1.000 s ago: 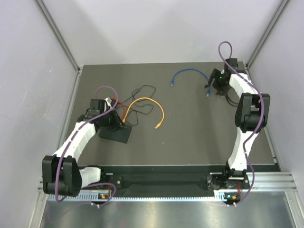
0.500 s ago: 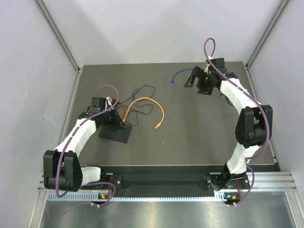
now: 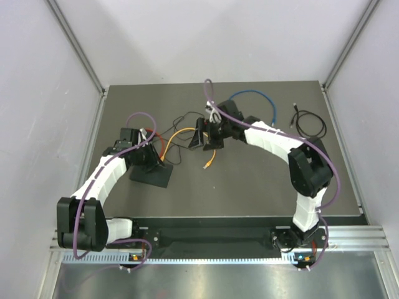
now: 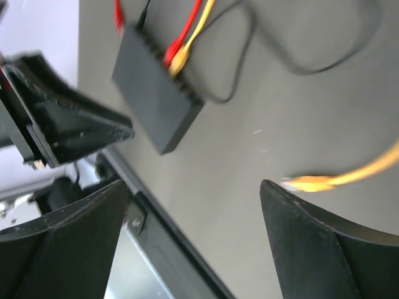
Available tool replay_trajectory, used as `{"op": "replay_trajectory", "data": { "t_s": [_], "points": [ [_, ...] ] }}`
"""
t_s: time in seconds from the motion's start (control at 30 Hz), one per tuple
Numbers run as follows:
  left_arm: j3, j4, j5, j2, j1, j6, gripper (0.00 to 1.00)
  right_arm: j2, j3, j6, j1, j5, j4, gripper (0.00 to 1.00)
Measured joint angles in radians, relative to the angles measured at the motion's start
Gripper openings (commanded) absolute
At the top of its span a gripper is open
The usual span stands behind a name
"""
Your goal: Pull the plug from the switch port
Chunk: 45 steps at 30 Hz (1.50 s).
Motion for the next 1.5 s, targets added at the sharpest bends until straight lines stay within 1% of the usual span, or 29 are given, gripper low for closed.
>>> {"op": "replay_trajectory", "data": {
  "t_s": [0.07, 0.2, 0.5, 0.57, 0.63, 0.67, 0.73, 0.77, 0.83, 0.9, 0.97, 1.07, 1.2, 1.37, 1.4, 1.43, 1.47, 1.5],
  "points": [
    [0.000, -0.003, -0.003, 0.000, 0.000, -0.003, 0.43, 0.019, -0.028, 0.029, 0.031, -0.031, 0.045, 0.85],
    [0.001, -0.016, -0.011, -0.002, 0.001, -0.004, 0.42, 0.052, -0.085, 0.074, 0.058, -0.057, 0.106, 0.85],
    [0.001, -0.023, -0.003, -0.028, 0.001, -0.028, 0.39, 0.075, -0.104, 0.122, 0.077, -0.058, 0.199, 0.81],
    [0.001, -0.025, -0.003, -0.028, 0.001, -0.033, 0.38, 0.082, -0.104, 0.138, 0.080, -0.057, 0.230, 0.76],
    [0.002, -0.031, -0.003, -0.028, 0.001, -0.036, 0.37, 0.096, -0.104, 0.153, 0.083, -0.055, 0.254, 0.73],
    [0.002, -0.034, -0.003, -0.027, 0.001, -0.039, 0.36, 0.106, -0.104, 0.165, 0.084, -0.053, 0.269, 0.69],
    [0.006, -0.045, -0.007, -0.024, 0.001, -0.045, 0.34, 0.125, -0.117, 0.187, 0.084, -0.051, 0.319, 0.65],
    [0.011, -0.047, -0.010, -0.019, 0.001, -0.048, 0.34, 0.131, -0.124, 0.200, 0.084, -0.051, 0.337, 0.59],
    [0.019, -0.048, -0.015, -0.010, 0.001, -0.055, 0.32, 0.148, -0.130, 0.223, 0.085, -0.056, 0.367, 0.52],
    [0.023, -0.050, -0.027, -0.006, 0.001, -0.059, 0.29, 0.177, -0.122, 0.251, 0.086, -0.071, 0.411, 0.51],
    [0.026, -0.065, -0.054, -0.006, 0.001, -0.061, 0.29, 0.215, -0.099, 0.277, 0.092, -0.081, 0.439, 0.47],
    [0.027, -0.095, -0.104, -0.005, 0.001, -0.061, 0.28, 0.261, -0.064, 0.312, 0.106, -0.092, 0.471, 0.45],
    [0.028, -0.125, -0.157, 0.003, 0.005, -0.061, 0.28, 0.308, -0.021, 0.368, 0.130, -0.114, 0.535, 0.45],
    [0.052, -0.142, -0.212, 0.037, 0.011, -0.056, 0.28, 0.367, 0.066, 0.403, 0.160, -0.129, 0.566, 0.45],
    [0.057, -0.142, -0.220, 0.043, 0.015, -0.056, 0.28, 0.377, 0.078, 0.411, 0.166, -0.130, 0.575, 0.43],
    [0.062, -0.142, -0.227, 0.051, 0.020, -0.055, 0.28, 0.384, 0.090, 0.417, 0.173, -0.132, 0.579, 0.37],
    [0.067, -0.142, -0.231, 0.058, 0.025, -0.055, 0.27, 0.394, 0.101, 0.420, 0.179, -0.134, 0.583, 0.34],
    [0.071, -0.143, -0.232, 0.065, 0.028, -0.056, 0.27, 0.402, 0.110, 0.426, 0.186, -0.137, 0.586, 0.33]
  ]
}}
